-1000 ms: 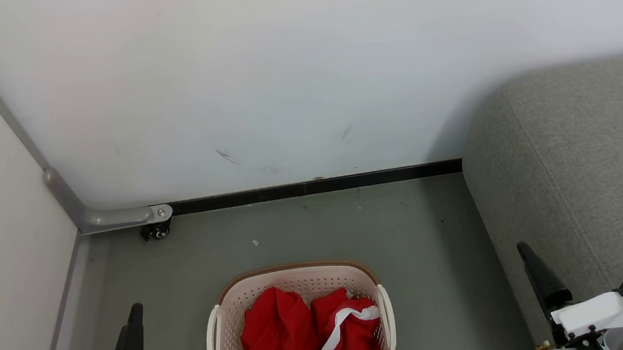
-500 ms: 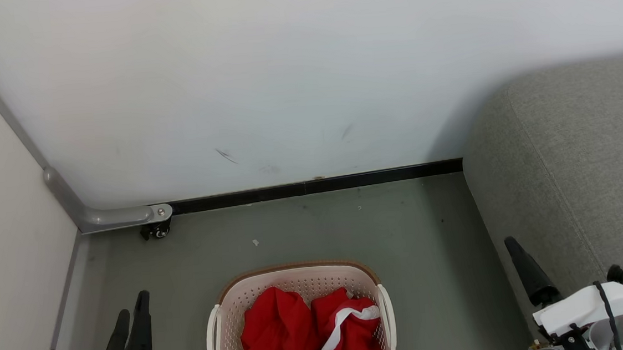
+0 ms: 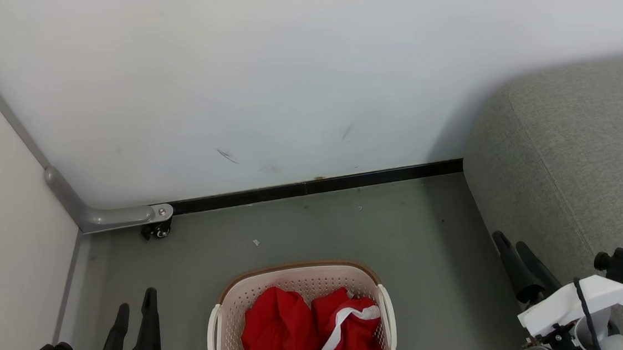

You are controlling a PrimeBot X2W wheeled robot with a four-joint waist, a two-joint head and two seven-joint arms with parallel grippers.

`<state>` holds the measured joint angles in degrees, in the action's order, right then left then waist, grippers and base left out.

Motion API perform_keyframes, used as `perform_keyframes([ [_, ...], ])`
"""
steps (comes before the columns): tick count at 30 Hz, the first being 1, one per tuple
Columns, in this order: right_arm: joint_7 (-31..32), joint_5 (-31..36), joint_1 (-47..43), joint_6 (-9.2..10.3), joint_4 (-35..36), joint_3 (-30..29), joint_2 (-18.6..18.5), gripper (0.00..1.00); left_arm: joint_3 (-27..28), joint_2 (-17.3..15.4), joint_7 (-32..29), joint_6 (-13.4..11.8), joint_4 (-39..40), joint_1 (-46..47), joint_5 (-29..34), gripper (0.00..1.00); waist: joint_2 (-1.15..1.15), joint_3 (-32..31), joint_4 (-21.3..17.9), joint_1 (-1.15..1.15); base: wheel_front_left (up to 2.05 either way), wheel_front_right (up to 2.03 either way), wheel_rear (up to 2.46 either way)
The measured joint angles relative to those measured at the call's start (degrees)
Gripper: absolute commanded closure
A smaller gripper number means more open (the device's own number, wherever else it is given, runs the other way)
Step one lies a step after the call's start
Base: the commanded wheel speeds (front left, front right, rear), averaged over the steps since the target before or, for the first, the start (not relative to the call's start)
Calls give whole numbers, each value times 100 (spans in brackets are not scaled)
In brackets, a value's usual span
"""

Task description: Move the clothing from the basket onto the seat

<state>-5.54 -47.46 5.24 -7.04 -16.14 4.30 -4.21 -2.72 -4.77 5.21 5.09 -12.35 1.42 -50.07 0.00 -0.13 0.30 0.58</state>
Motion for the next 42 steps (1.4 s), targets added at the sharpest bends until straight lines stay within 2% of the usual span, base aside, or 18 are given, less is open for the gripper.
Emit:
perform_keyframes([
  [8, -112, 579, 1, -1, 63, 46, 14, 0, -20, 27, 146, -42, 63, 0, 532, 0, 0, 32, 0, -31, 0, 0, 0],
  [15, -220, 1109, 6, -1, 82, 76, 18, 0, -47, 46, 252, -42, 105, 0, 1011, 0, 0, 49, 4, -45, 0, 0, 0],
  [42, -637, 3006, 120, -2, 267, 301, 42, 0, -120, 42, 704, -40, 219, 1, 2829, 0, 0, 37, 19, -54, 0, 0, 0],
])
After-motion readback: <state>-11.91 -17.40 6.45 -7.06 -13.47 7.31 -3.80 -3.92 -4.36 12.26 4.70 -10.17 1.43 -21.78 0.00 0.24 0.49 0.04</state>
